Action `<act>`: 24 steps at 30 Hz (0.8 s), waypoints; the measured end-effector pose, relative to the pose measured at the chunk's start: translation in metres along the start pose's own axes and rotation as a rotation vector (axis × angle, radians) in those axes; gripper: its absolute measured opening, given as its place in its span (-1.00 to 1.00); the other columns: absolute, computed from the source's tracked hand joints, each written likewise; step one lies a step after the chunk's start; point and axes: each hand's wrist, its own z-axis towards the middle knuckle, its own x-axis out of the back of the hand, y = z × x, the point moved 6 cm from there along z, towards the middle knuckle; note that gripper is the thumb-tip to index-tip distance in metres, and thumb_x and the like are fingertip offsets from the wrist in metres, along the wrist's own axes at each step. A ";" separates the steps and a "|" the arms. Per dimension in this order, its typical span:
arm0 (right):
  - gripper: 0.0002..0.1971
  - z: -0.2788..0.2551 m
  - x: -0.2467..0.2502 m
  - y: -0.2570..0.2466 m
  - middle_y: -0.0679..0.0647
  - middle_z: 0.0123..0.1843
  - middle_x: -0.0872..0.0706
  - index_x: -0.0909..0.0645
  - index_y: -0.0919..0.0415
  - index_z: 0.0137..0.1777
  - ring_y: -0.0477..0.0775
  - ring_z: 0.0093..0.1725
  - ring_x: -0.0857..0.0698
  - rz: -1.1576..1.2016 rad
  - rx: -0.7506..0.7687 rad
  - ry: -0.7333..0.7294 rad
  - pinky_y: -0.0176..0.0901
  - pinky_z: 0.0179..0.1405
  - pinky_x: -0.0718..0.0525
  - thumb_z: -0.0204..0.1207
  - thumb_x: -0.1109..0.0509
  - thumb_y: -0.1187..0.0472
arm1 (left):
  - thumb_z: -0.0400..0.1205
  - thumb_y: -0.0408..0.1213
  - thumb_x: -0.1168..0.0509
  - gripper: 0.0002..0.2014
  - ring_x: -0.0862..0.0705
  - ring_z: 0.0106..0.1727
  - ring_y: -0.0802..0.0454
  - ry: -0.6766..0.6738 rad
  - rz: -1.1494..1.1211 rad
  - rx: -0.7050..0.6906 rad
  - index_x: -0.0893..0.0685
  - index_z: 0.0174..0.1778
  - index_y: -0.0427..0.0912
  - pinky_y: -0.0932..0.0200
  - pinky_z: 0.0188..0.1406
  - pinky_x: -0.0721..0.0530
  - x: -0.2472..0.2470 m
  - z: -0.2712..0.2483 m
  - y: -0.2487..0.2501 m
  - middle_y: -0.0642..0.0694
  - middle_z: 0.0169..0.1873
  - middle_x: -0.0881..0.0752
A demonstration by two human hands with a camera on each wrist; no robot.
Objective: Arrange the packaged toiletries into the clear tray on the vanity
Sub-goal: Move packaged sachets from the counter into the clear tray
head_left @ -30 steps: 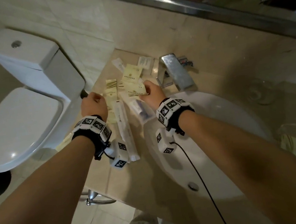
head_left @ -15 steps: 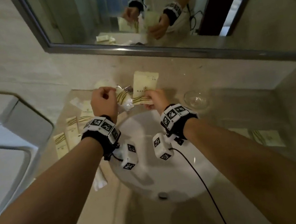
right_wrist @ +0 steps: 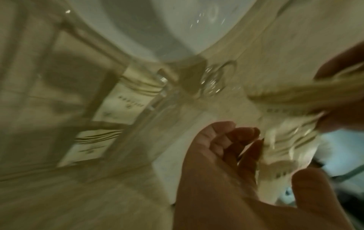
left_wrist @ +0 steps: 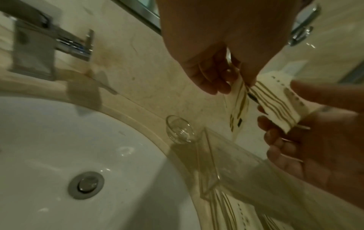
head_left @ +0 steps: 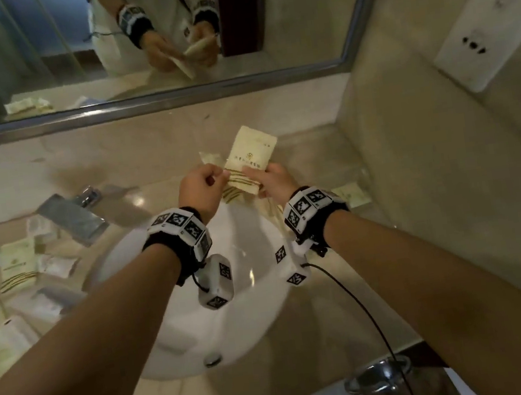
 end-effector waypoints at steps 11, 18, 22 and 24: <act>-0.88 0.006 0.147 0.060 0.05 -0.42 -0.50 -0.62 0.29 -0.14 -0.16 -0.66 -0.53 -0.057 -0.350 0.362 -0.42 -0.67 -0.48 0.59 -0.32 0.29 | 0.62 -0.32 -0.28 -0.83 -0.50 -0.15 -0.01 -0.083 0.103 0.013 -0.71 -0.04 -0.34 0.16 -0.10 -0.47 -0.079 0.010 0.021 -0.08 -0.27 -0.53; -0.60 -0.001 0.162 0.113 0.13 -0.21 -0.55 -0.36 0.43 0.46 0.00 -0.25 -0.61 0.133 -0.561 0.316 -0.11 0.10 -0.73 0.65 -0.21 0.37 | 0.59 -0.40 -0.26 -0.87 -0.49 -0.27 0.07 -0.061 0.086 0.047 -0.71 -0.07 -0.31 0.12 -0.10 -0.55 -0.093 0.013 0.006 -0.07 -0.21 -0.55; -0.65 0.006 0.140 0.113 0.31 -0.19 -0.62 -0.40 0.48 0.44 0.06 -0.37 -0.53 0.154 -0.635 0.290 -0.08 0.43 -0.54 0.68 -0.15 0.42 | 0.56 -0.47 -0.25 -0.87 -0.43 -0.38 0.19 -0.058 0.072 0.054 -0.70 -0.12 -0.27 0.24 -0.18 -0.42 -0.094 0.012 -0.003 0.00 -0.36 -0.52; -0.65 0.013 0.129 0.117 0.31 -0.18 -0.63 -0.38 0.47 0.45 0.07 -0.37 -0.53 0.222 -0.641 0.293 -0.08 0.40 -0.56 0.69 -0.13 0.42 | 0.55 -0.48 -0.25 -0.85 -0.41 -0.39 0.24 -0.062 0.057 0.053 -0.67 -0.18 -0.17 0.27 -0.21 -0.44 -0.092 0.012 -0.006 0.02 -0.39 -0.51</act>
